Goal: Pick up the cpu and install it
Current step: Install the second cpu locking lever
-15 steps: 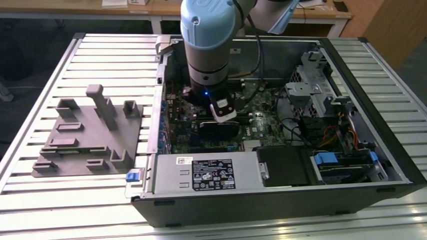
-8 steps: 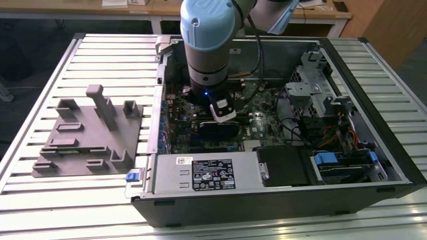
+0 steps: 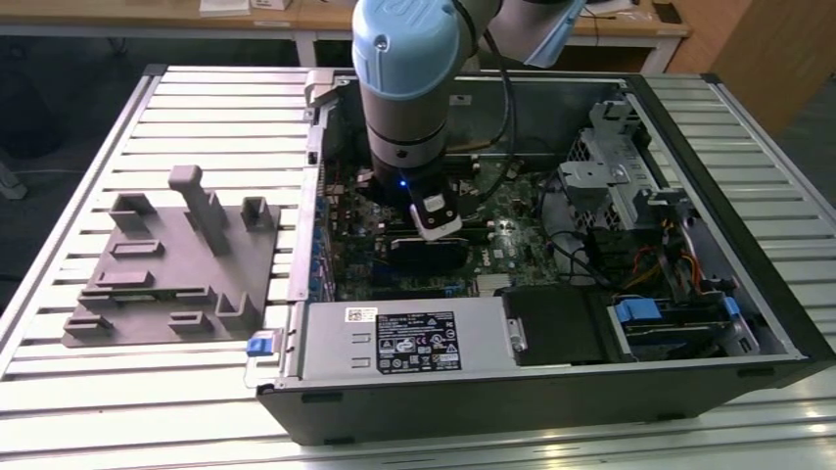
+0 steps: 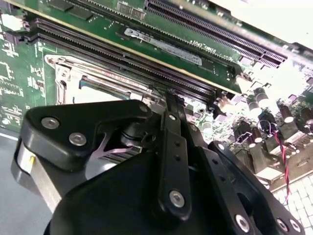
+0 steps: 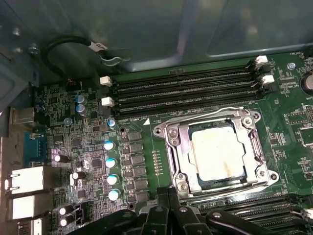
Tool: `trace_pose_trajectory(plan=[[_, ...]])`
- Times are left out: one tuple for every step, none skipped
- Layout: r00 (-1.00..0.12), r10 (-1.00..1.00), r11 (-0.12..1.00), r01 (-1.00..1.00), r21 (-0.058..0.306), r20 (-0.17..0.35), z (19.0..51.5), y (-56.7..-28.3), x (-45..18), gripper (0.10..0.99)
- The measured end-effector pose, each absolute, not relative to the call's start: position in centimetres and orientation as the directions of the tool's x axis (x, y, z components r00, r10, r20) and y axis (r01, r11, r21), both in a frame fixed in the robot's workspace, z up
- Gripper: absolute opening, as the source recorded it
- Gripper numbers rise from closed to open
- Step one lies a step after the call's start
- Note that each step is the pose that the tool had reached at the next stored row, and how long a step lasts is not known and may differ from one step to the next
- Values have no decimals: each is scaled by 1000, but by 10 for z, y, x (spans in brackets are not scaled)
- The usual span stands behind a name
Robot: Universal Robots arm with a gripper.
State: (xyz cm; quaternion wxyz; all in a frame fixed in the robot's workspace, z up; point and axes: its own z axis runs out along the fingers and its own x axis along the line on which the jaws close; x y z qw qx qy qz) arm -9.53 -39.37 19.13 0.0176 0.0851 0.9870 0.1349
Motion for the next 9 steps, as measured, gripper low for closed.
trace_pose_trajectory(plan=[[-985, 173, 949, 163, 268, -12, 191, -394, -95, 106], [-985, 173, 950, 163, 268, -12, 191, -394, -95, 106], [-985, 173, 950, 163, 267, -12, 191, -394, -95, 106], [-985, 173, 950, 163, 266, -13, 191, -394, -96, 106], [-985, 173, 951, 163, 264, -13, 191, -394, -95, 106], [-985, 173, 951, 163, 262, -13, 191, -394, -96, 106], [-985, 173, 951, 163, 262, -13, 191, -394, -96, 106], [-985, 173, 951, 163, 261, -13, 191, -394, -96, 106], [-985, 173, 951, 163, 261, -13, 191, -394, -95, 106]])
